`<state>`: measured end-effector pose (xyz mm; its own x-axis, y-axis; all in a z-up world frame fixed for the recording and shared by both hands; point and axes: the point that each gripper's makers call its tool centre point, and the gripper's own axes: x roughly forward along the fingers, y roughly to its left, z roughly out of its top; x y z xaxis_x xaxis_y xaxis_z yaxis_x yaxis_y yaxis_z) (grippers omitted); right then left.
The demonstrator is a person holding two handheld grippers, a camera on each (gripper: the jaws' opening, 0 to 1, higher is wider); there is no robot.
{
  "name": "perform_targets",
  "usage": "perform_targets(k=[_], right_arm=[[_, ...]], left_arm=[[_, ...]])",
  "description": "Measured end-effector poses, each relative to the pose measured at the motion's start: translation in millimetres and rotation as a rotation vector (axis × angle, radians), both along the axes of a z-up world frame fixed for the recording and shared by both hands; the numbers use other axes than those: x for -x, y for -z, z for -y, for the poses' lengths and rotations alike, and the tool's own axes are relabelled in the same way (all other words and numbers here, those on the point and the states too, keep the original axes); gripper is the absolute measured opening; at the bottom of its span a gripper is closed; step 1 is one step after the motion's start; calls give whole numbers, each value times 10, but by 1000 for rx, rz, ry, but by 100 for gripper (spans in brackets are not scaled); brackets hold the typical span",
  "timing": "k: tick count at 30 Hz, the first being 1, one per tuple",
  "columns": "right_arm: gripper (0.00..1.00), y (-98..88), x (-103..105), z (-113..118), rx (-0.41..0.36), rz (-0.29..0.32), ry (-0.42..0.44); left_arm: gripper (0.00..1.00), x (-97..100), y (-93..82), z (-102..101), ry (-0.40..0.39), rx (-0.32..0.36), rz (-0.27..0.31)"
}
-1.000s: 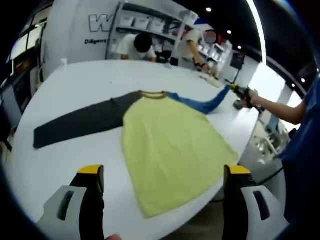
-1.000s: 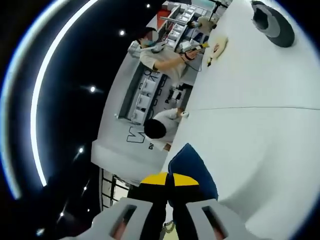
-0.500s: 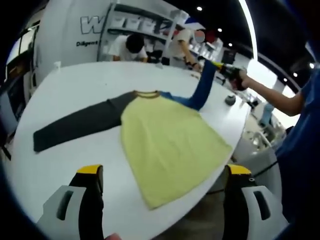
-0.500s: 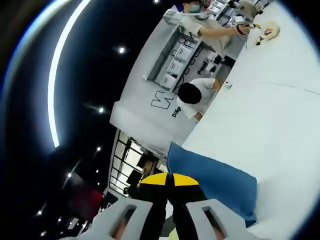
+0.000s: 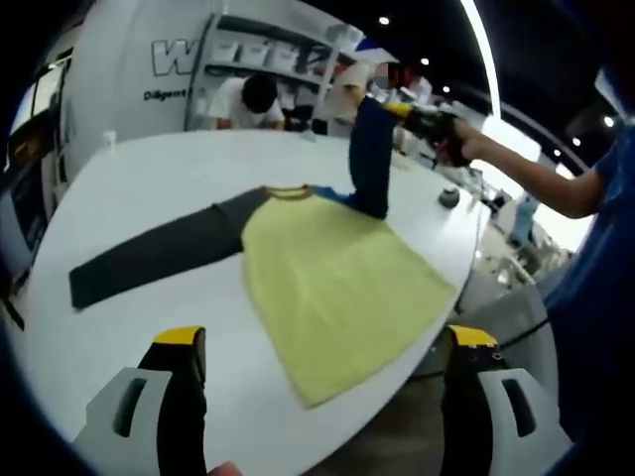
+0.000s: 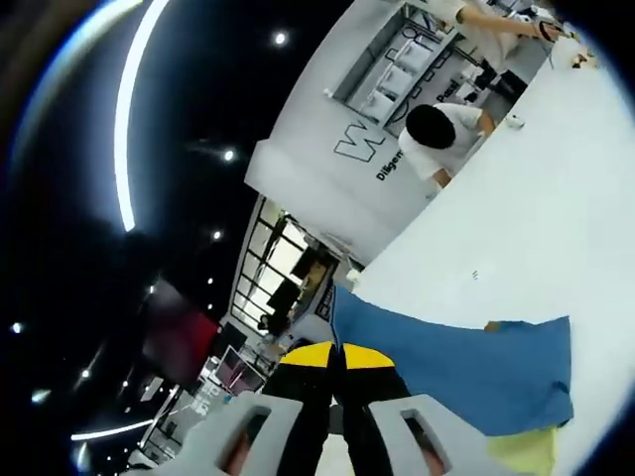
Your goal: Fold the garment on the visible template until the final outline fits inside the template.
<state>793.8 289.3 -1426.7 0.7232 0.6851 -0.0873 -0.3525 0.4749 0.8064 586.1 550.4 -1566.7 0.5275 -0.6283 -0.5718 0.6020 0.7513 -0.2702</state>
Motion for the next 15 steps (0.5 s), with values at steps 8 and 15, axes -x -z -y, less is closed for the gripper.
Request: perform_targets(k=[8,15], right_arm=[[0,414,504,-635,147,-12,-225],[0,814,1285,-919,261,39,-564]], left_arm=[[96,74,30,-5,8,7,4],[96,115,103,2,6,24,-3]])
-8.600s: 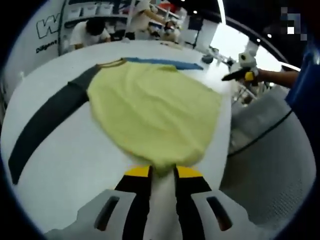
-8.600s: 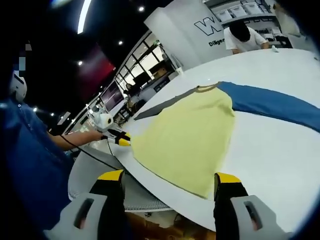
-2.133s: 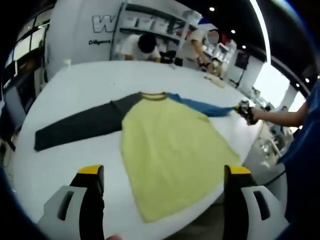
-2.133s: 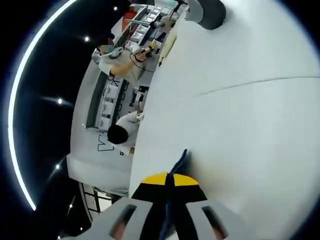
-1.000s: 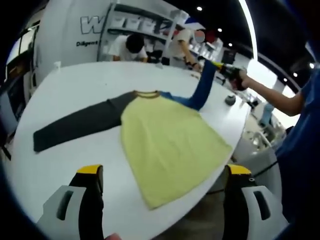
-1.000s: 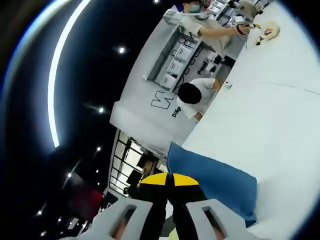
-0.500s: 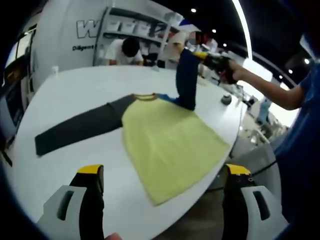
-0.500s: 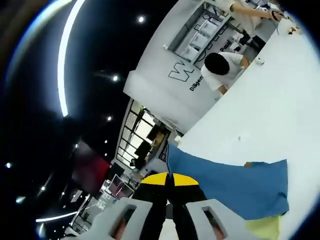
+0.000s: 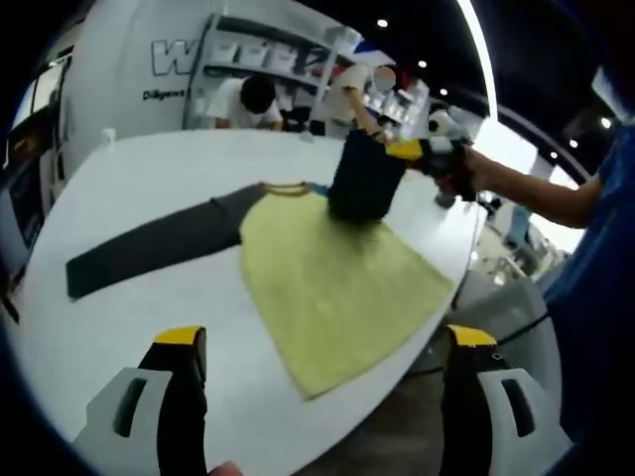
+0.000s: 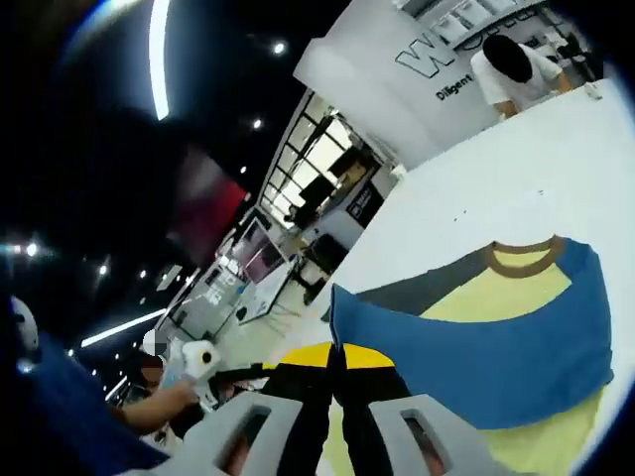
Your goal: Fold the garment on the visible template until the final outline fits inside the template.
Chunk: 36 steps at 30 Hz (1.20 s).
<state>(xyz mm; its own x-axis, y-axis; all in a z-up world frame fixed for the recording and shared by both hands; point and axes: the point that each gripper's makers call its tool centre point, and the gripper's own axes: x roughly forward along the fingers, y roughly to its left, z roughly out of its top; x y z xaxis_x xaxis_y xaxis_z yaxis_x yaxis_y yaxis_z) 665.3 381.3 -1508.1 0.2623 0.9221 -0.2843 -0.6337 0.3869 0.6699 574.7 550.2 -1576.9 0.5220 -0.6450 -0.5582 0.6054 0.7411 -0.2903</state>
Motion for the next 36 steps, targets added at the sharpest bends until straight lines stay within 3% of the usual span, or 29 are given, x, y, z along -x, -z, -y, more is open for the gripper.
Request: perform_targets(k=[4,11,15,19,22,26,29,36], right_arm=[[0,176,303,-27,39,9,-105],[0,512,383,-69,143,54,-87],[0,775,391,-184,212,129,-52],[23,958,626,-331,259,139,-133],[22,1048,746,-357,285,196,-203],[30,936,679,-118,295,263,-131],[31,1019,434,359,402,299,-63],[31,976,-19,1164,491,360,182]], left_arm=[[96,4,50,0,2,-2,-6],[95,-21,121,-10,8,7,-15],[95,1,122,20,10,13,-19],[95,37,129,31,10,14,-24],[95,78,147,33,17,9,-34],[95,111,137,42,20,6,-35],[95,105,134,51,15,12,-37],[96,54,148,94,29,8,-48]])
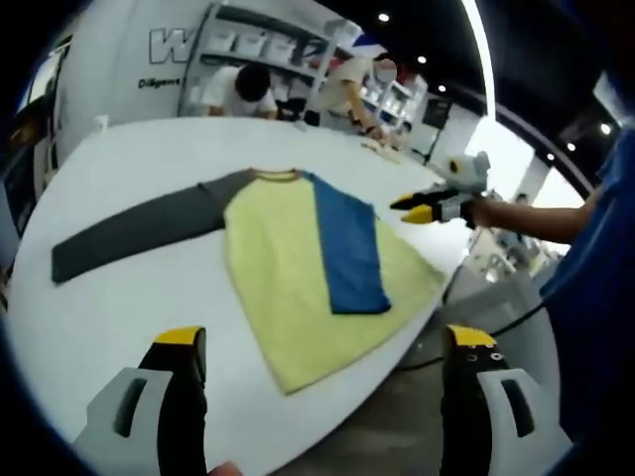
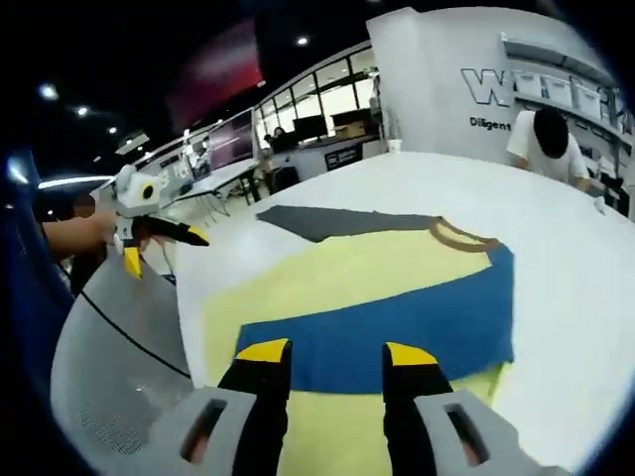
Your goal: Fold the garment on the visible template until the final outline fits inside the template.
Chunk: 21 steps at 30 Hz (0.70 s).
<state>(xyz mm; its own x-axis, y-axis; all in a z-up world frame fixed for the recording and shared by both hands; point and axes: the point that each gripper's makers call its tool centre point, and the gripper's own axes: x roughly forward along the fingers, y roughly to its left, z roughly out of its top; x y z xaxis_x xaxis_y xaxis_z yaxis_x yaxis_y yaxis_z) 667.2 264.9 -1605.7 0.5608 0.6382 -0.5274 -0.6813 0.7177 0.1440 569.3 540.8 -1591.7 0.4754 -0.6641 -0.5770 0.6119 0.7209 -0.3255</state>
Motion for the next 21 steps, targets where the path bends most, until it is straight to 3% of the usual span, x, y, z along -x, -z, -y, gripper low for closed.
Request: perform_targets(k=[2,5,7,8,9,10,14,16,21], right_arm=[[31,32,-162,329,92,55,53],[31,68,-338,640,159,85,139],[29,123,-407,762,211,100,157],[29,215,-473,897,317,119,145],[29,207,-476,910,352,133,133],[29,323,-569,947,390,146,129],[30,448,-641,953,399,135,139],[27,622,-777,983,390,120,166],[26,671,-844,958,402,134,188]], left_arm=[[96,-16,-9,23,7,-4,-2],[96,-27,-16,41,8,-11,-5],[96,-27,-22,49,5,-15,-6],[96,-25,-27,54,4,-17,-7],[96,-17,-36,66,-1,-21,-7],[96,-8,-40,73,-4,-23,-9],[96,34,-59,114,-17,-32,-18],[96,74,-86,142,-33,-39,-22],[96,151,-106,162,-55,-37,-30]])
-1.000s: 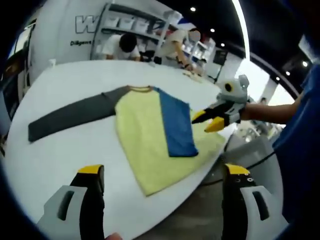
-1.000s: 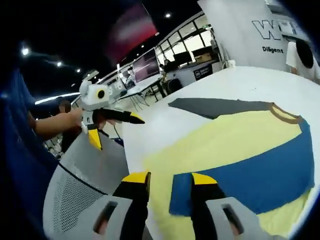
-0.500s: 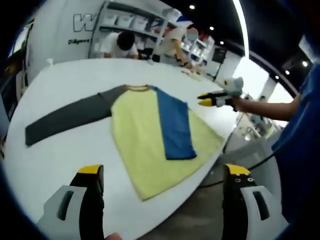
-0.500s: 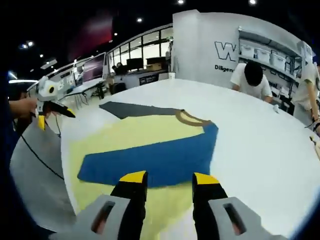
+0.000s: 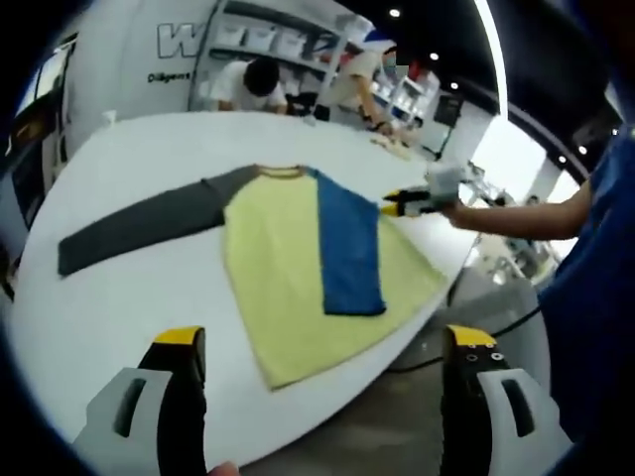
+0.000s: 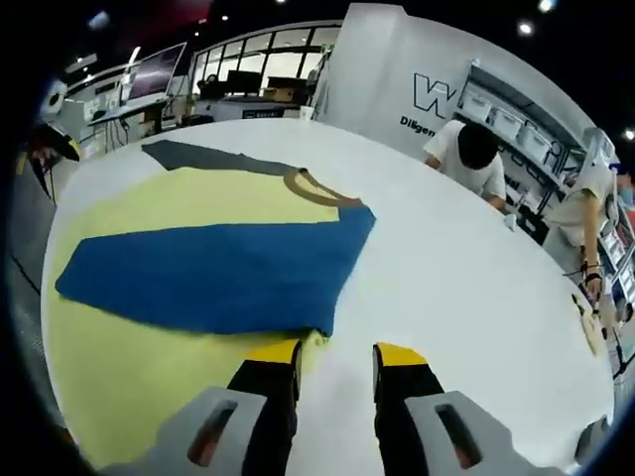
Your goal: Fold the garment on the visible template until the final outline fits inside the template.
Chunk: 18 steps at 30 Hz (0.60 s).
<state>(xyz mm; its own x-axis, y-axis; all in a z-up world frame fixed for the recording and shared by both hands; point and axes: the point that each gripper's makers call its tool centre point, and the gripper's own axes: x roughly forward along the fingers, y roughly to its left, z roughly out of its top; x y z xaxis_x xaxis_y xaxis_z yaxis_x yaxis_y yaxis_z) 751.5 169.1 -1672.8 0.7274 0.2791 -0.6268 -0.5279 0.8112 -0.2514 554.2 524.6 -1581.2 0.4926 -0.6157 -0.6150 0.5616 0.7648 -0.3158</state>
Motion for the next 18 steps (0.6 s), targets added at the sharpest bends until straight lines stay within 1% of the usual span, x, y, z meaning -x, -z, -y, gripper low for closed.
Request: perform_targets(k=[1,2,6,9,11,14,18], right_arm=[[27,6,-17,-4,9,8,-3],[26,-30,-24,-28,15,21,-8],[25,-41,-151,-41,11,52,-13],[21,-65,-224,-30,-2,71,-5],[20,-88,-249,-14,-3,86,-9],[13,-92,-248,8,-21,84,-25],[4,-95,-302,79,-22,83,-22]], left_arm=[[96,14,3,4,-3,-3,-3],[96,31,10,5,-11,-7,-8],[95,75,12,4,-56,4,-15],[95,97,16,9,-76,13,-16],[95,95,30,-1,-89,6,-18],[94,82,29,-1,-102,6,-17],[94,52,18,3,-114,6,-11]])
